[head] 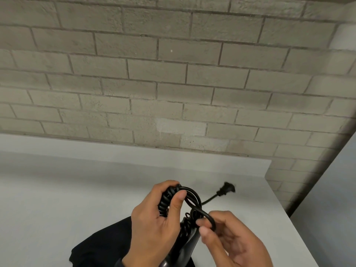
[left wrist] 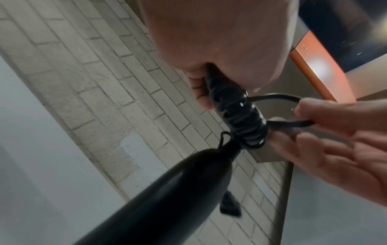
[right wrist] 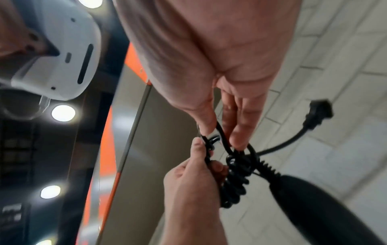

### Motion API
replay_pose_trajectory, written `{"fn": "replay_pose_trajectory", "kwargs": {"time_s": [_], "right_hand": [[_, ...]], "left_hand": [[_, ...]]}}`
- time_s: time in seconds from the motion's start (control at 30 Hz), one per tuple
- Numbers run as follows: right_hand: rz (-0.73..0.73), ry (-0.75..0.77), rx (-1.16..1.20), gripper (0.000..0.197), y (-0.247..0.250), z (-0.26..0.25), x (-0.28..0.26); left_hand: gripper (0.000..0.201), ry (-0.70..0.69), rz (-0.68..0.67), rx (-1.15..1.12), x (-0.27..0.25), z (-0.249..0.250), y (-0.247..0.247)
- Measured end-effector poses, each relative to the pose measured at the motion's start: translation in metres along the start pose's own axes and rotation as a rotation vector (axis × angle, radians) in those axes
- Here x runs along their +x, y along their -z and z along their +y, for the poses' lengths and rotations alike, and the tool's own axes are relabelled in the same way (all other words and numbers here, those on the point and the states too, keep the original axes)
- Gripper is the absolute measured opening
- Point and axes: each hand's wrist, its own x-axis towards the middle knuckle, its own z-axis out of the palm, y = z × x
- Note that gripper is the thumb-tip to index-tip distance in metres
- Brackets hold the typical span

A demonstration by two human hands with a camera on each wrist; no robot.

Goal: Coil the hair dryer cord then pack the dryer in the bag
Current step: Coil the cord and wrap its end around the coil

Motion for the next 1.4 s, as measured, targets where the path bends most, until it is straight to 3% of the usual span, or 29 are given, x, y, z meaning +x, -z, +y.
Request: {"fn": "replay_pose_trajectory", "kwargs": {"time_s": [0.07, 0.13, 0.23, 0.33, 0.4, 0.53, 0.6, 0.7, 0.83, 1.07, 1.4], "right_hand": [[-0.037, -0.104, 0.217, 0.023, -0.002, -0.009, -0.001], [-0.146, -0.246, 0.461, 0.058, 0.002, -0.008, -0.002], [-0.214, -0.409, 0.719, 0.069, 0.013, -0.007, -0.002], [-0.215, -0.43, 0.577, 0.059, 0.016, -0.008, -0.007], [-0.225, -0.415, 0.481, 0.064, 0.016, -0.005, -0.01], [-0.232, -0.403, 0.623, 0.058, 0.016, 0.002, -0.014], [-0.139, -0.374, 0.731, 0.063, 0.015, -0.002, -0.014], [0.023, -0.349, 0.685, 0.091, 0.02, -0.013, -0.01], [0.092, -0.27, 0.545, 0.082, 0.037, -0.024, -0.004], [0.227, -0.139, 0.413, 0.086, 0.041, -0.035, 0.0], [0.253, -0.106, 0.431, 0.081, 0.038, -0.021, 0.007]], "left_hand": [[0.024, -0.023, 0.0, 0.014, -0.001, -0.001, 0.0], [0.025, -0.021, 0.019, 0.013, -0.001, -0.003, 0.0], [0.029, 0.017, 0.045, 0.005, -0.001, -0.006, 0.001], [0.029, 0.02, 0.029, -0.015, -0.003, -0.01, 0.002], [0.026, 0.028, 0.013, -0.022, -0.002, -0.01, 0.002], [0.03, 0.074, -0.033, -0.011, -0.002, -0.009, 0.001], [0.028, 0.094, -0.063, -0.043, -0.003, -0.007, 0.001], [0.017, 0.139, -0.105, -0.145, -0.002, -0.001, 0.004], [0.016, 0.185, -0.161, -0.234, 0.0, 0.004, 0.009], [0.019, 0.236, -0.236, -0.367, -0.004, 0.003, 0.003], [0.016, 0.218, -0.272, -0.322, -0.002, 0.003, 0.008]]}}
